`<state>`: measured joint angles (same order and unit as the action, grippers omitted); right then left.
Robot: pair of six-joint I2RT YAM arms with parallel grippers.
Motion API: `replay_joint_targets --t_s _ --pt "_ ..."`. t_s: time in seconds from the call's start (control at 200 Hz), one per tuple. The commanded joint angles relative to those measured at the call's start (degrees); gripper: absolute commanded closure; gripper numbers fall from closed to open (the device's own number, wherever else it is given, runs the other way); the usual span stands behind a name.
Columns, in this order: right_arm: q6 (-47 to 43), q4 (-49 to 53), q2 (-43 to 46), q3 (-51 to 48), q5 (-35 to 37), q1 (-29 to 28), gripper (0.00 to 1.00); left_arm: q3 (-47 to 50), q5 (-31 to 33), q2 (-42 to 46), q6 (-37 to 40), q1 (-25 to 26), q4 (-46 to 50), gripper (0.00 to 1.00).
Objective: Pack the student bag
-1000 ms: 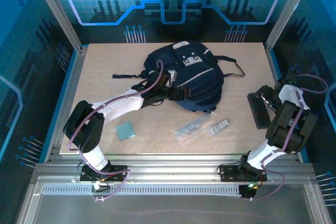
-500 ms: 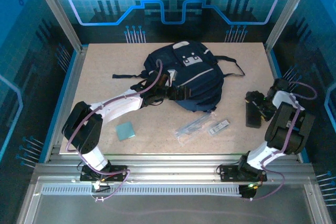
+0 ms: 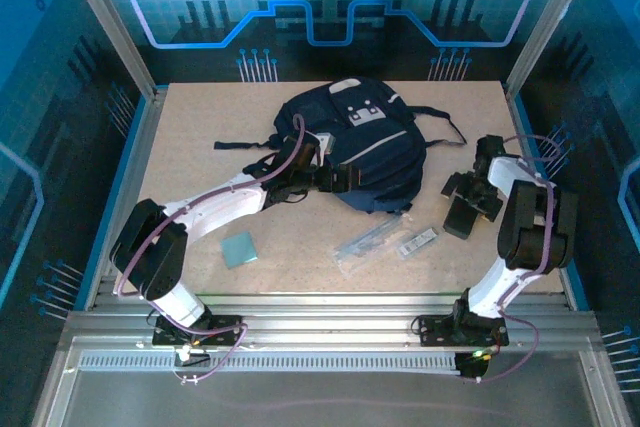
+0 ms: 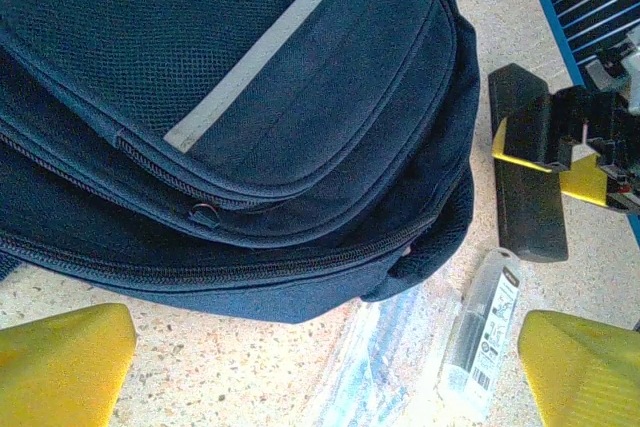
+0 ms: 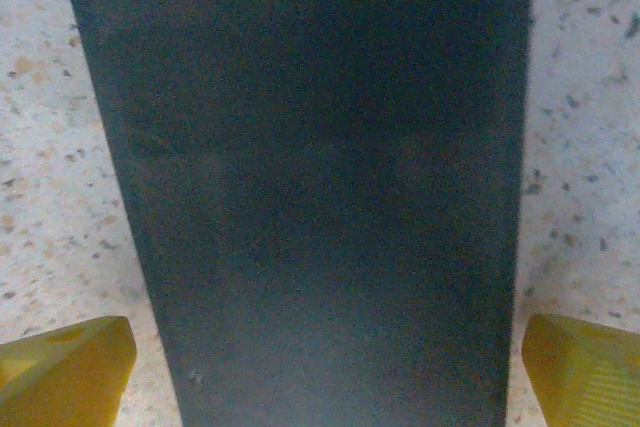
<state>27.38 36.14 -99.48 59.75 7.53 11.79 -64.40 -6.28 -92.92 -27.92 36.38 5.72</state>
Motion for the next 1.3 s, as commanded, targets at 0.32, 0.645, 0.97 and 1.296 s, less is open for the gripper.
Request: replay_joint_targets --t_s 0.32,0.645,0.97,1.296 --pt "-2.2 4.7 6.0 3.0 1.1 -1.7 0.38 -19.7 2.1 -14.3 19.6 0.4 10.9 0.01" --pt "-2.2 4.9 16.7 1.4 -13.1 -1.3 0.44 -36.4 14.1 -28.6 35.6 3.2 17.6 0.03" --pt "-2.2 5.1 22.4 0.1 -17.1 -1.3 0.47 -50.3 22.6 -44.8 44.1 2.6 23.6 0.01" --pt "-1.9 5.4 25.0 1.2 -17.3 -1.4 0.51 -55.7 11.4 -49.1 37.3 -1.2 32.7 1.0"
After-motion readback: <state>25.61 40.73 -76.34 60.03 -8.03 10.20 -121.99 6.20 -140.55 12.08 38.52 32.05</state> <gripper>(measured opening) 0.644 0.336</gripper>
